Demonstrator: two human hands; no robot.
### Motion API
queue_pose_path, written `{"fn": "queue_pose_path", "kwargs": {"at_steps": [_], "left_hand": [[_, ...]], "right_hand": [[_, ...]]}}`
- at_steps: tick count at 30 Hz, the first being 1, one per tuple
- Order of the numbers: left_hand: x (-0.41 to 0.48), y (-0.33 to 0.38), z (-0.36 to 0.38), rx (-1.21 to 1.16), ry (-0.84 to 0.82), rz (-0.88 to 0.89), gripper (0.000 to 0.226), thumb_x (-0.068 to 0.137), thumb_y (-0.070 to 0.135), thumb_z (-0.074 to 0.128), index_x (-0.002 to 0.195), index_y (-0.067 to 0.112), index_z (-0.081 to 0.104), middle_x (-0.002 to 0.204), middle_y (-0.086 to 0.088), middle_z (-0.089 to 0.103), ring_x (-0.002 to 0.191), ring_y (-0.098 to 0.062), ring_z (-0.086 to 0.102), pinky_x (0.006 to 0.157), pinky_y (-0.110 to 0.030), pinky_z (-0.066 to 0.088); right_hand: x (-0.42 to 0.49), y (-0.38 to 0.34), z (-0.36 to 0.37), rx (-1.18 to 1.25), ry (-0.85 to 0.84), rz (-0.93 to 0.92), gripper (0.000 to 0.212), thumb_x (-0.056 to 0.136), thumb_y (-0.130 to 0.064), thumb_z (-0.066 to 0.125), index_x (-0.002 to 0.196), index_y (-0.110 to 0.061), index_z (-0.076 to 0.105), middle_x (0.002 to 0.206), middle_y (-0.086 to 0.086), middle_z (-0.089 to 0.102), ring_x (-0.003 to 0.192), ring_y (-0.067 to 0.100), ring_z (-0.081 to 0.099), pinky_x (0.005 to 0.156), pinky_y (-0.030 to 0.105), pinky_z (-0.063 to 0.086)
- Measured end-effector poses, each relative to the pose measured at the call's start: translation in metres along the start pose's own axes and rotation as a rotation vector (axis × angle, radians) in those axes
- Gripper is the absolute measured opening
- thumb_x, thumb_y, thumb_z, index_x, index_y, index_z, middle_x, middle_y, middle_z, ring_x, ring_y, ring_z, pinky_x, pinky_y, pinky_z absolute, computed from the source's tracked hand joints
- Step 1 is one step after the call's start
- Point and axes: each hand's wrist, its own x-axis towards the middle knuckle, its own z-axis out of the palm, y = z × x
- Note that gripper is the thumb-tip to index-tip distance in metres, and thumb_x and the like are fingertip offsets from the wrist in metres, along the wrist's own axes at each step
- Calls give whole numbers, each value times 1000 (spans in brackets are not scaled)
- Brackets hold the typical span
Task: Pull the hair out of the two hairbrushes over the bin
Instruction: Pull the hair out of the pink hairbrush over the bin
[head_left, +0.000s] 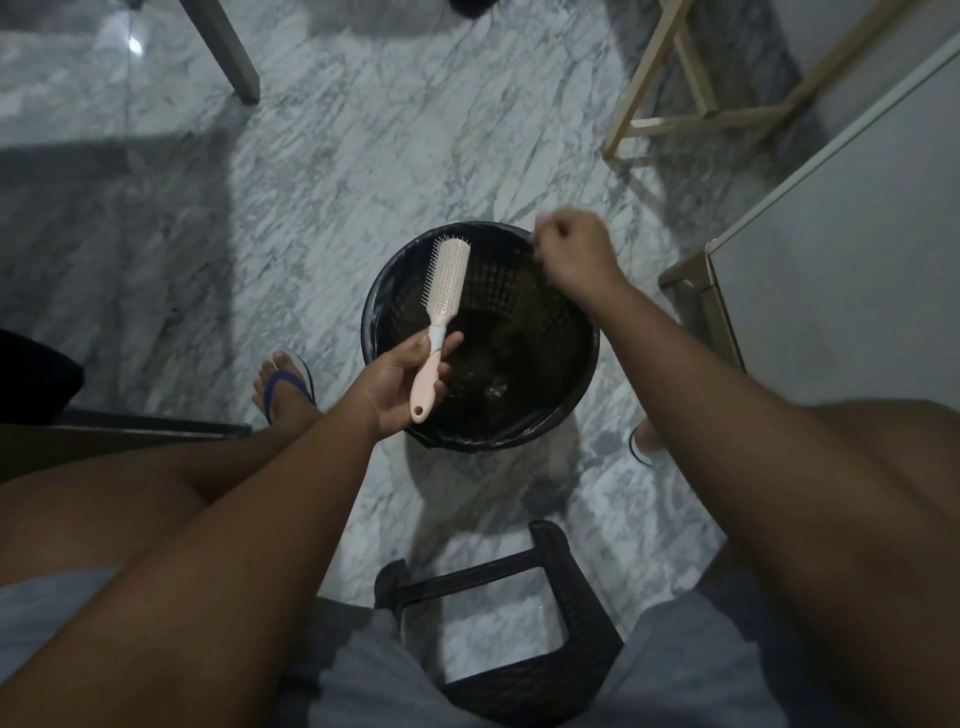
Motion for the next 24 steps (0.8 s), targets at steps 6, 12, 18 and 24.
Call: {"fn": "queue_pose_path", "kwargs": {"at_steps": [6,12,18,24], "left_hand": [[-1,5,-3,18,-2,10,43,101,16,44,144,18,47,127,-2,67,71,-11,59,58,-23,52],[-3,9,0,25,-32,-6,43,98,17,47,141,20,50,125,0,67,70,-11,60,57,-23,53],[-2,10,5,26,-57,-21,39,100,16,45,138,20,52,124,-1,68,70,-11,60,58,-24,53],[2,7,10,82,-124,-64,46,98,17,46,144,22,46,121,0,68,71,-11,60,57,-25,51]], "right_hand": [[-15,20,11,-511,-517,190,13,84,-4,69,97,-4,69,89,15,73,81,29,73,74,37,62],[-13,35,19,-454,-412,151,28,76,-7,82,103,-11,74,100,3,71,91,17,68,81,23,52],[-8,19,33,-105,-313,122,57,87,-11,67,141,-15,52,133,8,61,119,22,62,99,30,51],[-16,-7,42,426,-390,257,40,86,-11,75,117,12,63,112,26,70,105,34,70,90,45,58]]}}
